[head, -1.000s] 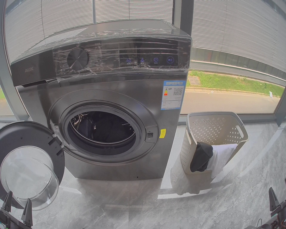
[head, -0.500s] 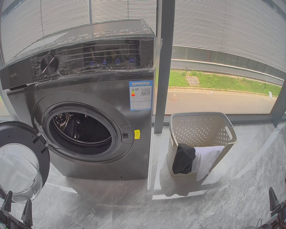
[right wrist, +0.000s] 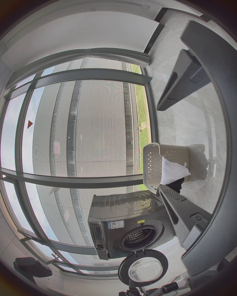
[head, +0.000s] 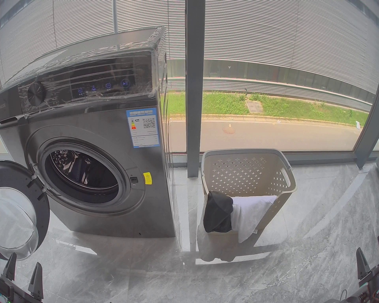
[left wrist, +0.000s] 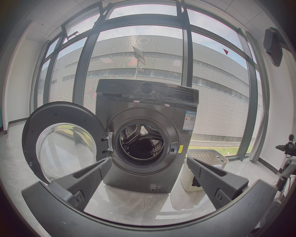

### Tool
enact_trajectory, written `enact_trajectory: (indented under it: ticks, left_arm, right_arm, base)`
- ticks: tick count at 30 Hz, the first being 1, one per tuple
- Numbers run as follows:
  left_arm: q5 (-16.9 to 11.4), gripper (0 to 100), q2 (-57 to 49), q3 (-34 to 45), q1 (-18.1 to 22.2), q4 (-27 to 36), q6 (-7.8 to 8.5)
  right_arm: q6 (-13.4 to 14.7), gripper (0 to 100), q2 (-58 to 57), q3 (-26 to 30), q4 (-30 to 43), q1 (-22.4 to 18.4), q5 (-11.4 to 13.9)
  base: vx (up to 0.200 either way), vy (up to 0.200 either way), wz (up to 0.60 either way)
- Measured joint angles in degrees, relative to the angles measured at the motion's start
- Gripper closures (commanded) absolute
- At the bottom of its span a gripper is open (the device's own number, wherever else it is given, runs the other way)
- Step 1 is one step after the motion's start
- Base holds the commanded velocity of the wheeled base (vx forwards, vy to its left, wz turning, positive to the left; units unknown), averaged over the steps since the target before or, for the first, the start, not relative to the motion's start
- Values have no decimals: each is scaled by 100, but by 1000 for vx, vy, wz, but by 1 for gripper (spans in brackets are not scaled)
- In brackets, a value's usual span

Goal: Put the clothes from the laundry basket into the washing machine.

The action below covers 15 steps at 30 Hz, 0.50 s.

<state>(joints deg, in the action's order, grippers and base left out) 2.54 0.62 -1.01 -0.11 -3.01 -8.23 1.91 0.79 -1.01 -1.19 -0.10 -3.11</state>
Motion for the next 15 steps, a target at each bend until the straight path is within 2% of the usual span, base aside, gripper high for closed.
enact_trajectory:
  ticks: [7,15]
  left_arm:
    - [9,0,4,0,1,50,-2]
    - [9,0,9,0,1,61,0]
  right_arm:
    - [-4,0,2,2,0,0,0]
    - [-4,0,5,2,0,-1,5]
  base:
    - [0,0,0]
    - [200,0,0]
